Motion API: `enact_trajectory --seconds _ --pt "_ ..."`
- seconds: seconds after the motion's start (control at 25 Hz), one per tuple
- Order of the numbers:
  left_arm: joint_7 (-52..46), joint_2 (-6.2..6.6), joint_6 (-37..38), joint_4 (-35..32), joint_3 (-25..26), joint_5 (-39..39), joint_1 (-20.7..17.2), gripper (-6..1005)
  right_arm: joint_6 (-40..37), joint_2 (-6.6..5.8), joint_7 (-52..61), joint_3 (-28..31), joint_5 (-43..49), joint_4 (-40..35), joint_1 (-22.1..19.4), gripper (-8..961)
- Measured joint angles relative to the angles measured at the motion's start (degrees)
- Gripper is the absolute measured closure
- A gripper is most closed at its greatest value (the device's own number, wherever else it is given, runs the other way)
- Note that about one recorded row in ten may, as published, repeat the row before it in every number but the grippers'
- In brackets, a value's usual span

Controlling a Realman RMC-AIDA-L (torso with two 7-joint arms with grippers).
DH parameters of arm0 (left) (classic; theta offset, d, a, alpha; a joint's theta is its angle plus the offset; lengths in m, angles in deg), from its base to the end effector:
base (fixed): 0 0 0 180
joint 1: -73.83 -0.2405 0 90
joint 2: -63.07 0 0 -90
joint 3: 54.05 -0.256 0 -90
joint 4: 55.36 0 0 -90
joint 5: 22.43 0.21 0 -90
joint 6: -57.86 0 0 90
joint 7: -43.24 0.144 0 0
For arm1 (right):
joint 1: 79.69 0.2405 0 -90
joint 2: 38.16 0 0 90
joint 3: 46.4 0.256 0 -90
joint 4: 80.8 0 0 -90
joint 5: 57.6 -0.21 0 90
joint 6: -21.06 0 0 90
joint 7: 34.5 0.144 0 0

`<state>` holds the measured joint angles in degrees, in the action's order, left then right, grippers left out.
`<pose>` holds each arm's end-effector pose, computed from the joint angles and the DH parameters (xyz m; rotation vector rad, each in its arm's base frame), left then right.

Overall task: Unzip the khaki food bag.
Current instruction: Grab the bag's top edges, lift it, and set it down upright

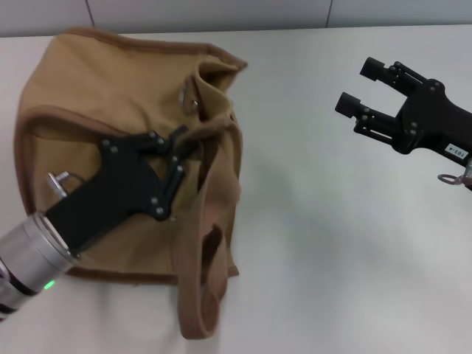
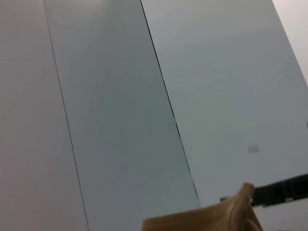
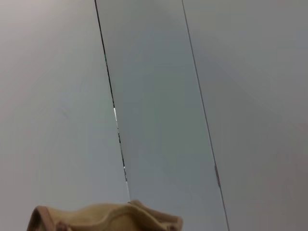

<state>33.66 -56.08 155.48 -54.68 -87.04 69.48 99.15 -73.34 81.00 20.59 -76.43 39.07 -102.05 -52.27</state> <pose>-0.2664 0.2542 -0.0501 -2.1911 0.0635 -1.0511 0.2673 0.3096 0.0029 -2.3429 0.4197 1.1558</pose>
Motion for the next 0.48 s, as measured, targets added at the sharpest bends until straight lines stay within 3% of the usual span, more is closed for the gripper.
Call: enact_trajectory --seconds 0.2,0.28,0.32,0.48 --pt "1.3 -0.02 -0.8 1.4 -0.3 0.0 -0.7 921 0.1 0.20 -12.8 -1.2 0.3 4.8 0.3 149" --pt "1.4 -0.02 -0.5 1.4 -0.3 0.1 -0.9 921 0.8 0.40 -27.2 -1.3 0.1 12.4 0.8 149" --pt "1.4 -0.02 -0.3 1.5 -0.3 0.1 -1.0 921 0.8 0.40 -27.2 -1.3 0.1 12.4 0.8 149" --pt "1.5 -0.02 0.0 1.6 -0.4 0.1 -0.9 921 6.4 0.67 -45.2 0.0 -0.1 24.5 3.2 149"
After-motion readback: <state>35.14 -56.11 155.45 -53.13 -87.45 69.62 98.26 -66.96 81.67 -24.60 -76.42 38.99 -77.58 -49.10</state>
